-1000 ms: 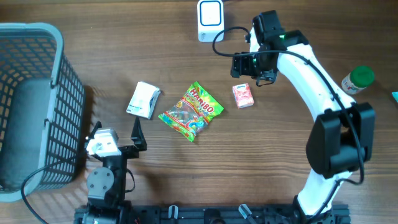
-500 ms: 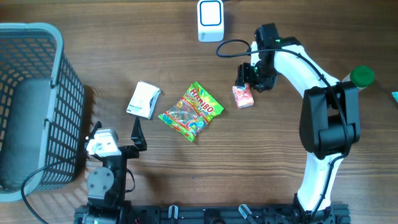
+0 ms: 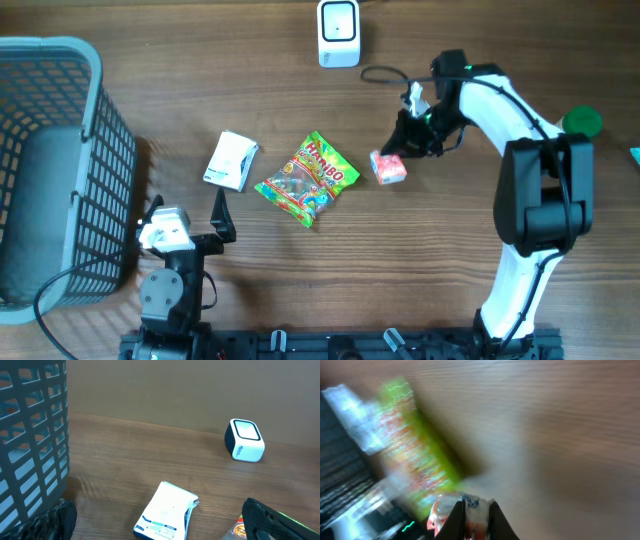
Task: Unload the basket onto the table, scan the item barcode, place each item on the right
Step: 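Lift the Kleenex pack and hold it at the scanner, then carry the Kleenex pack to the right side and release it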
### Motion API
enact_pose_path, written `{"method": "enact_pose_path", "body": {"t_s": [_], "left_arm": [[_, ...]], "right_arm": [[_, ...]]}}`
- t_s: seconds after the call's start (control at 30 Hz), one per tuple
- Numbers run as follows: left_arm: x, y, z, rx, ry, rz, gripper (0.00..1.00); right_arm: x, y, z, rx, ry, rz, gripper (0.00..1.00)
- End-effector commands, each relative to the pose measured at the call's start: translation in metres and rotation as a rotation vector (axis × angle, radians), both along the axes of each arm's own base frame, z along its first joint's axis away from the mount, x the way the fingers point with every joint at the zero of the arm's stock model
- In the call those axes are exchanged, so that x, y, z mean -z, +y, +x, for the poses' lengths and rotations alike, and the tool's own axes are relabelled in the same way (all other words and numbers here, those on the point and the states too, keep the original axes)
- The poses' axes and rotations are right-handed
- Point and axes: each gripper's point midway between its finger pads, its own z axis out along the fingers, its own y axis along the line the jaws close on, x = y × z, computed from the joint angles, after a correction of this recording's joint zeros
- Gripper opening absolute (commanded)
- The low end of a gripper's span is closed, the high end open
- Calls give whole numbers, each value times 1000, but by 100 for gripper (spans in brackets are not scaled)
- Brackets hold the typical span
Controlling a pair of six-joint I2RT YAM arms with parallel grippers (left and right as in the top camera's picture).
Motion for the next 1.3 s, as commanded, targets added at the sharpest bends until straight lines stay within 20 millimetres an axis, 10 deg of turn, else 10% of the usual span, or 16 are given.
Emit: {"method": "enact_pose_path", "body": {"t_s": [0.0, 0.33, 0.63, 0.87, 1.07, 1.27], "left_arm": [[2, 1, 0, -6, 0, -8, 100], [2, 1, 0, -7, 0, -8, 100], [2, 1, 0, -7, 0, -8, 100], [2, 1, 0, -7, 0, -8, 100], [2, 1, 0, -7, 0, -8, 100], [2, 1, 0, -7, 0, -8, 100]], "right_arm": [[-100, 37, -5, -17, -70, 412, 4], [-174, 109, -32, -212, -138, 922, 4], [-182, 177, -62, -378, -33, 911, 4], [-73, 159, 10, -233, -464, 184, 5], [-132, 170, 53, -433, -1031, 197, 5], [-171, 130, 153, -447, -1620, -416, 4]]}}
